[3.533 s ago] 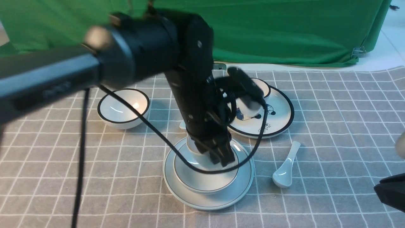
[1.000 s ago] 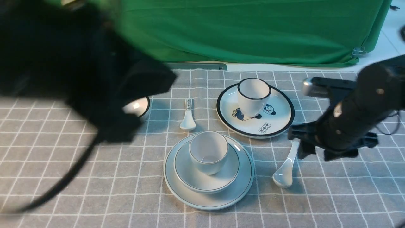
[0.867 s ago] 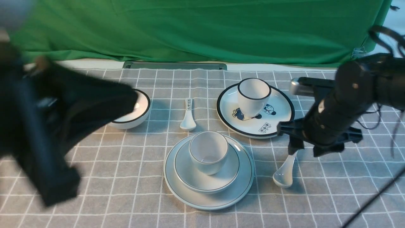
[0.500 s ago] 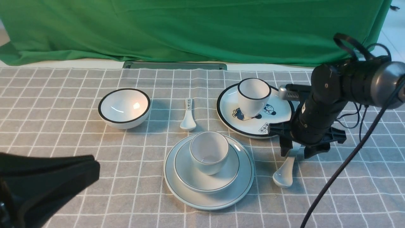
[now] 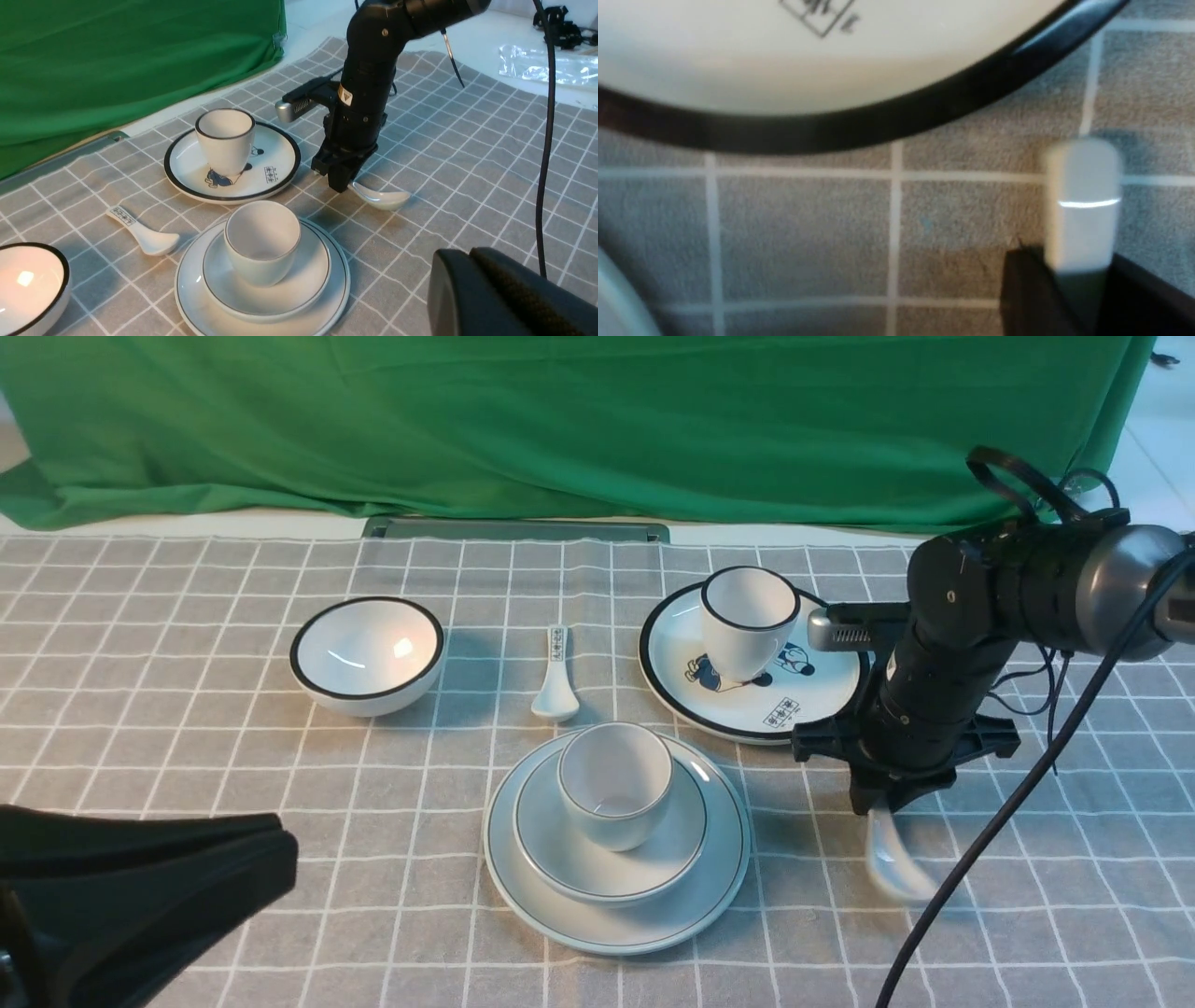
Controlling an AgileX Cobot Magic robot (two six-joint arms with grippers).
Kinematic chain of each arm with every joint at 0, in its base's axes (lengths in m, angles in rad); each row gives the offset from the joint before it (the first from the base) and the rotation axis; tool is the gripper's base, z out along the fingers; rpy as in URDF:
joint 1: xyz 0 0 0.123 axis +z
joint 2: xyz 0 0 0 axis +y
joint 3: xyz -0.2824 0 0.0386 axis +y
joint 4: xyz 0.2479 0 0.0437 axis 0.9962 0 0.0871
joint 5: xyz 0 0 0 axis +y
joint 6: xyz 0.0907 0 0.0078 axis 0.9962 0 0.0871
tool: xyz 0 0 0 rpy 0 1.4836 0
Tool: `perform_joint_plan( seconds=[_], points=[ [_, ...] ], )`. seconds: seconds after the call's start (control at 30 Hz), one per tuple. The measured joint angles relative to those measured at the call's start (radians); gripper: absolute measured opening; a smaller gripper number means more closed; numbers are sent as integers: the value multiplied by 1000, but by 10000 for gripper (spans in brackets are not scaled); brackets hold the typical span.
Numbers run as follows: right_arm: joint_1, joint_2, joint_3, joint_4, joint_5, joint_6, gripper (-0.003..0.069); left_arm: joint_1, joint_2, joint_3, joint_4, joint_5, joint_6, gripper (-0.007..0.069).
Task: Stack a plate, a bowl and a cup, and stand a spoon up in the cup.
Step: Use the right arm to grab a blue soup spoon, then use the right arm to put the blue soup spoon into the blue teacup in the middle
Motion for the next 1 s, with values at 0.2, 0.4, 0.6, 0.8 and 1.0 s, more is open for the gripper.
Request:
perform_joint_plan(
  seconds=[0.2,0.4,0.6,0.8,1.0],
  points=[
    [7,-74,14,4,49,-63,166,0,0,0,1,21,11,10],
    [127,-354,181,0,-255,-77,166,0,0,0,3,16,25,10],
    [339,-486,520,2,-1107,-89,166,0,0,0,21,4,30,10],
    [382,-387,609,-6,-1608,-93,166,0,0,0,27,1,29,10],
    [379,-286,582,-10,-1711,-112,166,0,0,0,28,0,29,10]
  ],
)
